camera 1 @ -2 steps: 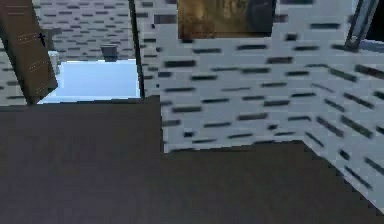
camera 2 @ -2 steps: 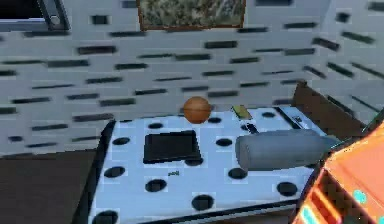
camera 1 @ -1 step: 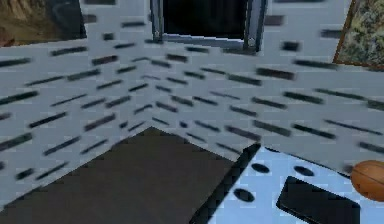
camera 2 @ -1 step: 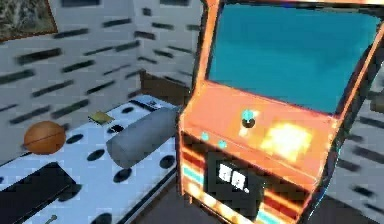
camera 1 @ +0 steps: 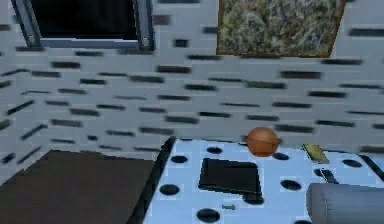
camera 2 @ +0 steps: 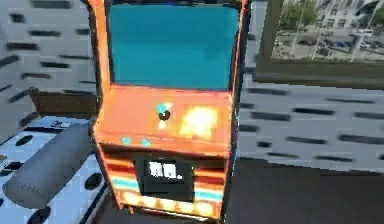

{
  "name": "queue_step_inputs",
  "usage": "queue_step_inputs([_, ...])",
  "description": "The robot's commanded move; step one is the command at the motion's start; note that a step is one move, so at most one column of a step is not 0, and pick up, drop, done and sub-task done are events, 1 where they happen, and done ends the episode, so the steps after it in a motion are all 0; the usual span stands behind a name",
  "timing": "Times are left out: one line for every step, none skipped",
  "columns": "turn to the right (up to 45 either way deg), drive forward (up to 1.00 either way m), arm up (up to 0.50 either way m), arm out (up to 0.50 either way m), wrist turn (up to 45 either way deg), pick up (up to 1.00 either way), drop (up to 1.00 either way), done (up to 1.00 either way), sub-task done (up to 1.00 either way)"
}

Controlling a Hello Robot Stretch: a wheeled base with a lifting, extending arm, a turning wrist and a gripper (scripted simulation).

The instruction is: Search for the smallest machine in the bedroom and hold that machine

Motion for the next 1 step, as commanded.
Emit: queue_step_inputs([0.0, 0.35, 0.00, 0.00, 0.0, 0.00, 0.00, 0.00, 0.00])
